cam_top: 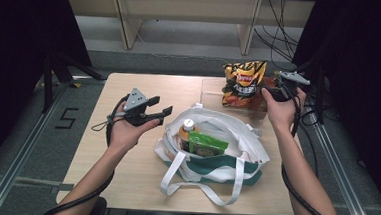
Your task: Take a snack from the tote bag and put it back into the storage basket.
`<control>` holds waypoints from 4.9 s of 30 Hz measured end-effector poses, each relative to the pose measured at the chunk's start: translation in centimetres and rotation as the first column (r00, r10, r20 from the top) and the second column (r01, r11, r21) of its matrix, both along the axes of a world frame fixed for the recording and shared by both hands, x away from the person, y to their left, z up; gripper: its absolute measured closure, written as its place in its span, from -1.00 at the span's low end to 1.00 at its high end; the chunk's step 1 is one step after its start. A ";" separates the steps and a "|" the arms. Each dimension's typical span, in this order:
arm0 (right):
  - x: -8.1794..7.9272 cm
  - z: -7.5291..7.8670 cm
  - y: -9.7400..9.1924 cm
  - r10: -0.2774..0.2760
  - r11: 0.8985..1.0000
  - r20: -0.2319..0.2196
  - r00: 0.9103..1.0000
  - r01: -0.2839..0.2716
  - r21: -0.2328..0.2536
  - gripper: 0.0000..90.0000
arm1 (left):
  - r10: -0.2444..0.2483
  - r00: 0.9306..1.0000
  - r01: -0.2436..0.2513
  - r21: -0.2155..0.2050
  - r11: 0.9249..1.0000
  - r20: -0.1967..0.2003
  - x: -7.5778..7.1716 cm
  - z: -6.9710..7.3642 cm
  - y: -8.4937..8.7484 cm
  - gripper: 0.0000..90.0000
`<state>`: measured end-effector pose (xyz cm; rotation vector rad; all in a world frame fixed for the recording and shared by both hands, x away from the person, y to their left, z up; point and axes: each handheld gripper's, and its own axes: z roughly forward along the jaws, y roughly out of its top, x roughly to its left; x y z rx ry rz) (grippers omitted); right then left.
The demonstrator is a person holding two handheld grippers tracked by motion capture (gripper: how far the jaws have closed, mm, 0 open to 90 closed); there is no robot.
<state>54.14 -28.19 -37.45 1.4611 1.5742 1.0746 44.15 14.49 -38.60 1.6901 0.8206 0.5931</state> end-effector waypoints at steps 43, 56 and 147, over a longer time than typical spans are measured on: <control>-1.0 0.1 0.1 0.024 1.000 -0.019 1.000 -0.025 -0.010 -0.34 | -0.001 1.000 0.001 -0.001 1.000 0.002 0.0 0.0 -0.1 -0.14; -3.3 1.2 -0.8 0.062 0.998 -0.004 0.998 -0.062 0.011 -0.24 | -0.002 1.000 0.002 0.001 1.000 0.001 -0.1 -0.1 -0.2 -0.14; -15.5 -0.8 4.3 0.541 0.841 0.000 0.841 -0.541 0.032 0.16 | -0.040 0.999 0.040 0.002 0.999 0.004 -0.2 -0.6 -1.2 -0.13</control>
